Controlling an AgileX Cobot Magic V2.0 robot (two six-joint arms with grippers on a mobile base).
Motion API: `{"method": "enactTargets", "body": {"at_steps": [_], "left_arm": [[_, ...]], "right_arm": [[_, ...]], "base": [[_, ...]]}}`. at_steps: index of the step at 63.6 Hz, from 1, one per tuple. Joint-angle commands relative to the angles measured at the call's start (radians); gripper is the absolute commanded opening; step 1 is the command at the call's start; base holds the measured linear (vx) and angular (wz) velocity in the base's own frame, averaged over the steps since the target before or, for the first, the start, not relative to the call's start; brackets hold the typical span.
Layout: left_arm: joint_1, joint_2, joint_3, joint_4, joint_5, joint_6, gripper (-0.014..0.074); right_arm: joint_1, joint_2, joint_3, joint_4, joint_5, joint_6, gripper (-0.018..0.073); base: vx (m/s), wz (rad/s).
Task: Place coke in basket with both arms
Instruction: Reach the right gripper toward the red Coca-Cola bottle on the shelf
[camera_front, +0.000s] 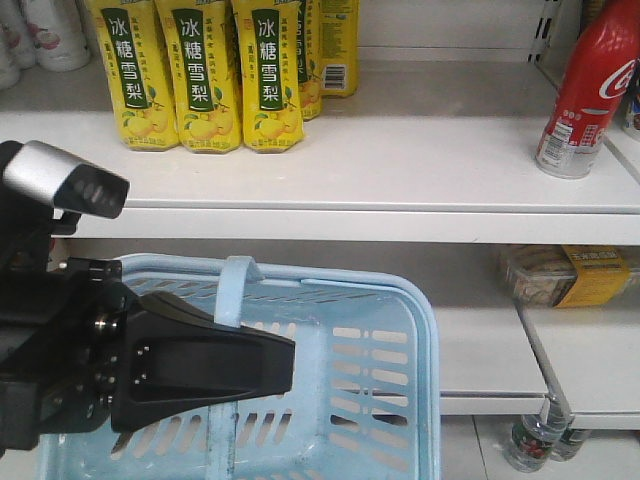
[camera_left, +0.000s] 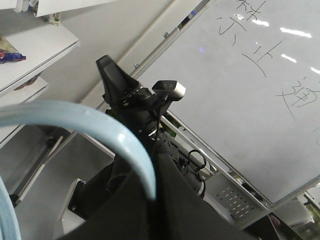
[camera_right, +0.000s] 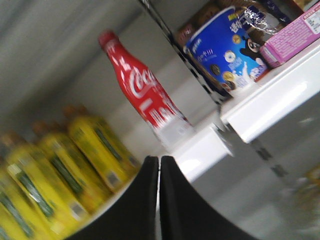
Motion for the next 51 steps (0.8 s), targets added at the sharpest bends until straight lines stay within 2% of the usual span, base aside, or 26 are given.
{"method": "enactTargets", "body": {"at_steps": [1, 6, 9, 12, 15, 22, 23, 29, 34, 39, 42, 44, 51], "left_arm": [[-0.002, -0.023, -0.035, -0.094, -0.163, 0.001, -0.0006], [-0.002, -0.024, -0.035, -0.095, -0.162, 0.001, -0.0006], [-0.002, -0.024, -0.035, -0.095, -0.162, 0.001, -0.0006], [-0.002, -0.024, -0.035, -0.095, -0.162, 0.001, -0.0006], [-0.002, -0.024, -0.035, -0.095, -0.162, 0.001, -0.0006], [-0.002, -0.024, -0.035, -0.096, -0.162, 0.001, -0.0006], [-0.002, -0.024, -0.035, -0.096, -0.162, 0.001, -0.0006], [-0.002, -0.024, -0.035, -0.097, -0.162, 0.001, -0.0006], [-0.002, -0.024, -0.035, -0.097, -0.162, 0.001, -0.0006], [-0.002, -0.024, -0.035, -0.097, -0.162, 0.001, -0.0006], [-0.002, -0.024, -0.035, -0.097, -0.162, 0.001, -0.0006], [-0.002, -0.024, -0.035, -0.097, -0.161, 0.001, -0.0006], [-0.002, -0.024, -0.035, -0.097, -0.159, 0.001, -0.0006]], "right_arm": [[-0.002, -0.013, 0.007, 0.144, -0.193, 0.202, -0.0005], [0.0, -0.013, 0.006, 0.194, -0.296, 0.265, -0.0005], [0.0, -0.013, -0.005, 0.143, -0.377, 0.269, -0.0005], [0.0, -0.013, -0.038, 0.052, -0.41, 0.271, -0.0005], [0.0, -0.011, -0.095, -0.078, -0.372, 0.283, -0.0005], [0.0, 0.02, -0.291, -0.531, -0.099, 0.399, -0.0001], [0.0, 0.03, -0.326, -0.623, -0.053, 0.438, 0.0001], [0.0, 0.087, -0.465, -1.016, 0.077, 0.657, 0.0033], [0.0, 0.149, -0.54, -1.313, 0.054, 0.846, 0.01], [0.0, 0.226, -0.6, -1.573, -0.061, 1.087, 0.0207], [-0.002, 0.276, -0.625, -1.714, -0.124, 1.193, 0.0286], [-0.003, 0.302, -0.638, -1.781, -0.152, 1.238, 0.0333], [-0.003, 0.391, -0.658, -1.764, -0.208, 1.282, 0.0502]], "base": [[0.0, 0.0], [0.0, 0.0], [0.0, 0.0], [0.0, 0.0], [0.0, 0.0], [0.0, 0.0], [0.0, 0.0], [0.0, 0.0], [0.0, 0.0], [0.0, 0.0], [0.0, 0.0], [0.0, 0.0], [0.0, 0.0]]}}
